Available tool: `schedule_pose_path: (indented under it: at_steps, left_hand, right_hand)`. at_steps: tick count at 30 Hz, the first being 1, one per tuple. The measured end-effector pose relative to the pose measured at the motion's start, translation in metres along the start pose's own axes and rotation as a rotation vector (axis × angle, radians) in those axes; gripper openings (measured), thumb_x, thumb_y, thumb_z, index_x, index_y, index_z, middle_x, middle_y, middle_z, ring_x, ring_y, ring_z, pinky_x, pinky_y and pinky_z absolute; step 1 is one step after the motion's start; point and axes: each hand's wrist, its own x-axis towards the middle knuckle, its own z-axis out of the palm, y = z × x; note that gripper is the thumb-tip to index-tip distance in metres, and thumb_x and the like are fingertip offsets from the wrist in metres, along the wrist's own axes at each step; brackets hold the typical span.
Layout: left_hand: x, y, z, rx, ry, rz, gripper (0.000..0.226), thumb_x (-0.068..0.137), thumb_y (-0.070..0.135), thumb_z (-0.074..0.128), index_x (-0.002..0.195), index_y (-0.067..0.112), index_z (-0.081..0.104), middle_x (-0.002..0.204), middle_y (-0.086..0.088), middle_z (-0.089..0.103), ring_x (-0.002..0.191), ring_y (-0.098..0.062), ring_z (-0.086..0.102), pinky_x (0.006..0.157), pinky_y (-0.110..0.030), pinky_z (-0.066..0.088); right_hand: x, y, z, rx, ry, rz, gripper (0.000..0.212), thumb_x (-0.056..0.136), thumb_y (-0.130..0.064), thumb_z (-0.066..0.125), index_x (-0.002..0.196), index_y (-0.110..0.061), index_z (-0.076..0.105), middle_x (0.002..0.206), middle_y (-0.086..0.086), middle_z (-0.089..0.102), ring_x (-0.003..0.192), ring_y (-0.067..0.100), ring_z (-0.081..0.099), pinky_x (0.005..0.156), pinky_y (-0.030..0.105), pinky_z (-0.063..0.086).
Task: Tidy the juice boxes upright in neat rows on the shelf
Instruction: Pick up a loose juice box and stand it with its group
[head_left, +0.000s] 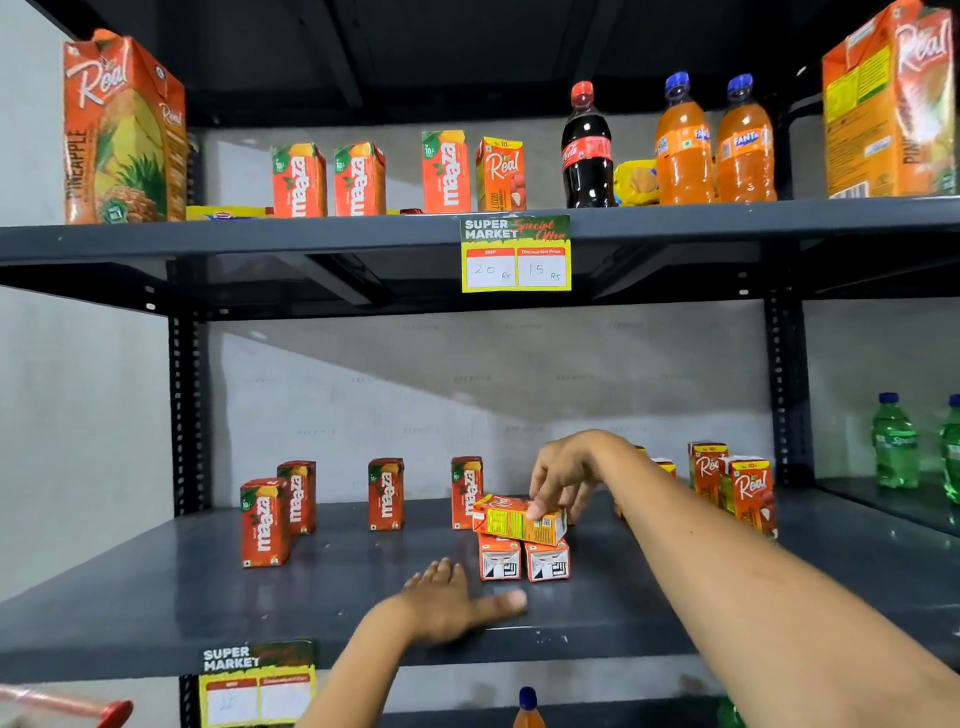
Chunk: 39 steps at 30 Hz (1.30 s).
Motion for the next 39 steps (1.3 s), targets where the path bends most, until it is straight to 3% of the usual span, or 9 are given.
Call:
schedule_pose_path:
  at_steps: [4,7,10,16,21,26,29,36,39]
  left_hand:
    - [-0.018,0.006,0.024,0.258,0.259,0.06,0.109,0.071,0.062,0.065,0.149,0.011,0.008,0.159,-0.007,0.011,0.144,-0.023,0.012,0.118,-0.038,0.015]
    - [-0.025,0.006,0.046,0.29,0.62,0.063,0.08,0.078,0.043,0.061,0.145,0.015,0.027,0.153,-0.003,0.032,0.138,-0.019,0.032,0.112,-0.033,0.029]
    - [-0.026,0.003,0.057,0.29,0.74,0.083,0.068,0.081,0.043,0.055,0.141,0.018,0.037,0.147,-0.001,0.043,0.133,-0.017,0.041,0.11,-0.03,0.032]
    - [-0.021,0.001,0.06,0.291,0.748,0.078,0.068,0.08,0.045,0.05,0.141,0.019,0.038,0.147,0.0,0.042,0.133,-0.015,0.041,0.111,-0.029,0.03]
    - [-0.019,-0.001,0.061,0.309,0.738,0.066,0.071,0.08,0.048,0.052,0.143,0.021,0.035,0.148,0.003,0.04,0.134,-0.013,0.039,0.111,-0.028,0.029]
    - [-0.023,0.002,0.059,0.301,0.754,0.084,0.072,0.073,0.049,0.062,0.137,0.02,0.046,0.141,0.002,0.05,0.127,-0.013,0.049,0.106,-0.03,0.038]
    - [-0.026,0.003,0.057,0.282,0.747,0.114,0.07,0.038,0.042,0.085,0.1,0.011,0.074,0.1,-0.005,0.075,0.088,-0.018,0.072,0.074,-0.034,0.058]
    - [-0.026,0.004,0.056,0.291,0.806,0.121,0.07,0.027,0.037,0.089,0.089,0.008,0.077,0.088,-0.007,0.077,0.077,-0.021,0.074,0.064,-0.035,0.06]
    - [-0.027,0.005,0.056,0.277,0.809,0.129,0.07,0.028,0.037,0.09,0.09,0.007,0.077,0.089,-0.008,0.077,0.078,-0.022,0.074,0.064,-0.037,0.06]
  right_hand:
    - [0.001,-0.008,0.006,0.042,-0.11,0.044,0.054,0.077,-0.017,0.078,0.125,0.002,0.059,0.129,0.016,0.057,0.109,0.026,0.063,0.082,0.028,0.055]
    - [-0.001,-0.015,0.019,0.041,-0.057,0.032,0.038,0.075,-0.016,0.079,0.107,-0.002,0.066,0.096,0.011,0.065,0.079,0.019,0.064,0.057,0.022,0.053]
    - [-0.007,-0.014,0.038,0.09,0.046,-0.041,0.025,0.077,-0.013,0.074,0.095,-0.007,0.057,0.072,0.007,0.06,0.055,0.013,0.057,0.039,0.019,0.046]
    - [-0.01,0.01,0.09,1.043,0.315,-0.392,0.053,0.075,-0.007,0.077,0.117,-0.016,0.046,0.086,0.01,0.071,0.065,0.017,0.068,0.047,0.021,0.054]
    - [-0.021,0.026,0.102,1.61,-0.027,-0.572,0.055,0.086,-0.048,0.054,0.127,-0.012,0.056,0.122,0.023,0.063,0.098,0.03,0.065,0.059,0.029,0.06]
    - [-0.023,0.037,0.106,1.562,-0.041,-0.666,0.077,0.06,-0.055,0.075,0.121,-0.009,0.059,0.1,0.018,0.073,0.085,0.028,0.072,0.048,0.027,0.058]
    - [-0.023,0.04,0.106,1.552,-0.008,-0.758,0.085,0.047,-0.048,0.088,0.119,-0.012,0.06,0.102,0.017,0.073,0.089,0.032,0.072,0.048,0.03,0.059]
    - [-0.019,0.04,0.104,1.671,0.025,-0.814,0.065,0.054,-0.037,0.09,0.11,-0.013,0.067,0.103,0.017,0.073,0.095,0.035,0.07,0.047,0.031,0.059]
    - [-0.018,0.04,0.103,1.711,0.056,-0.806,0.057,0.072,-0.034,0.078,0.121,-0.012,0.06,0.113,0.02,0.069,0.104,0.038,0.067,0.053,0.034,0.061]
